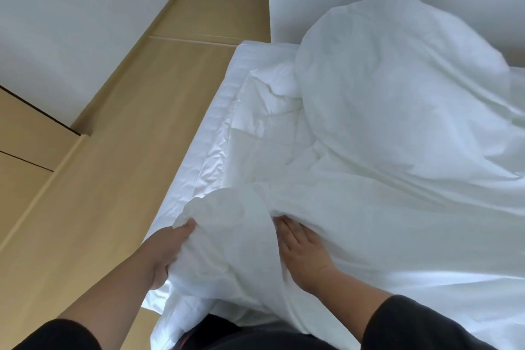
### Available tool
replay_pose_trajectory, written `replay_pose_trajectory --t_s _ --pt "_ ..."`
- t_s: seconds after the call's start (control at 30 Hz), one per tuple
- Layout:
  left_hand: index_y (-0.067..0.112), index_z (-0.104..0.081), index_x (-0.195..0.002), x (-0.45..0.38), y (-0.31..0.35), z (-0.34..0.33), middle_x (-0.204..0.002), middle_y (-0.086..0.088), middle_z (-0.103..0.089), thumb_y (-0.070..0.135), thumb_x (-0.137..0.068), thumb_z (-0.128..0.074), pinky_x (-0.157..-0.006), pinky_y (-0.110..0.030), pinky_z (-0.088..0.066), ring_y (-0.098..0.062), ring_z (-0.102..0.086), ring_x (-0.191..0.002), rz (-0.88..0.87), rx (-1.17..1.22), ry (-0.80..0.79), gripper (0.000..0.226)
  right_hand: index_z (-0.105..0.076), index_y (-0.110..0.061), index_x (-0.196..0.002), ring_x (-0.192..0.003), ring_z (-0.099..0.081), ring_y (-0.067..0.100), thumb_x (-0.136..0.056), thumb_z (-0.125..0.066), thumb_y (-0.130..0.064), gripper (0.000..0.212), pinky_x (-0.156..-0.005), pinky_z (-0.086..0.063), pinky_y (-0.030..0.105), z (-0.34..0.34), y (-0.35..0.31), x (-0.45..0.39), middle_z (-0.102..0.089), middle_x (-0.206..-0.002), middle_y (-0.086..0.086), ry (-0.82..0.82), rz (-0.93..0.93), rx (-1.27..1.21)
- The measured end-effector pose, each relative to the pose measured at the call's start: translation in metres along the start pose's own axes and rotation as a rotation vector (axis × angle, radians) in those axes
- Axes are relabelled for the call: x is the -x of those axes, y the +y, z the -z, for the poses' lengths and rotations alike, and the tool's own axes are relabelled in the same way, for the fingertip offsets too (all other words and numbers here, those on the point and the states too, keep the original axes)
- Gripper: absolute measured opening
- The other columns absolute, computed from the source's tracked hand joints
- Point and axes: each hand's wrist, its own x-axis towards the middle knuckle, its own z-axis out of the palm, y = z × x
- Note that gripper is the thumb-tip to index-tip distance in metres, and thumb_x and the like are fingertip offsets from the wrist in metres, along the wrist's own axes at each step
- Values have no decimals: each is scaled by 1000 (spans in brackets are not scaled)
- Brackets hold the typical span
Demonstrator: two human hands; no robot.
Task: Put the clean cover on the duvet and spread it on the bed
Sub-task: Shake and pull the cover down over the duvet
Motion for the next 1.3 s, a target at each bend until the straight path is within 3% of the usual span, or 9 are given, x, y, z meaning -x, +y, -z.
replay_pose_trajectory --t_s 0.1,0.2,0.3,0.47,0.63,0.87,1.07,1.17,1.3 --pt "12 -70 -113 0 -7 3 -99 -9 -78 54 -84 -75 -70 -35 -58 -28 -77 -86 28 -17 -31 52 23 -19 -155 -150 28 34 -96 -43 -17 89 -112 27 61 12 20 -9 17 -168 14 -45 -112 7" --pt "12 -71 -114 7 -16 6 -103 -8 -78 55 -83 -75 -84 -40 -57 -27 -76 -91 22 -14 -35 53 -10 -15 -160 -146 -25 41 -88 -53 -13 84 -119 -11 62 30 25 -25 -23 -157 18 -65 -141 55" --pt "19 -74 -113 24 -22 6 -108 -3 -77 61 -80 -72 -89 -41 -54 -23 -75 -96 -63 9 -59 54 -47 -15 -127 -101 -57 29 -84 -51 -4 45 -86 -41 37 35 14 -29 -58 -113 6 -56 -64 17" --pt "22 -78 -107 60 -22 7 -115 -9 -75 62 -82 -65 -100 -50 -53 -30 -72 -105 -218 12 -171 49 -54 -23 -108 -96 -63 26 -92 -43 -15 21 -71 -37 34 74 35 -16 -65 -100 1 -48 -148 -107" --pt "14 -78 -106 88 -20 -6 -113 -16 -74 65 -82 -71 -79 -34 -59 -34 -72 -104 -323 7 -329 57 -63 -27 -95 -103 -66 24 -83 -52 -17 19 -80 -49 31 166 117 13 -68 -101 -6 136 -404 -138" --pt "24 -53 -63 83 -63 5 -65 7 -44 82 -63 -73 -52 -22 -27 -11 -37 -57 -339 -274 -267 62 -64 -22 -76 -86 -56 33 -73 -55 5 28 -77 -44 35 259 235 77 -69 -94 12 390 -861 -360" --pt "40 -68 -105 51 -105 -30 -107 19 -69 61 -66 -78 -98 -28 -48 -6 -64 -107 -281 -650 -329 45 -67 -17 -78 -80 -51 30 -70 -52 7 30 -73 -39 33 273 227 76 -57 -72 -4 388 -825 -323" --pt "33 -61 -84 33 -126 -49 -94 13 -61 62 -67 -68 -82 -24 -44 -16 -63 -107 -205 -936 -214 34 -66 -19 -76 -82 -50 29 -71 -53 8 30 -74 -39 32 278 226 77 -58 -76 1 403 -783 -276" --pt "25 -59 -87 19 -153 -80 -99 4 -53 55 -77 -57 -100 -37 -41 -20 -54 -105 -224 -995 -188 32 -67 -25 -74 -74 -57 30 -67 -58 5 32 -69 -48 35 293 242 89 -62 -73 -5 436 -782 -241"
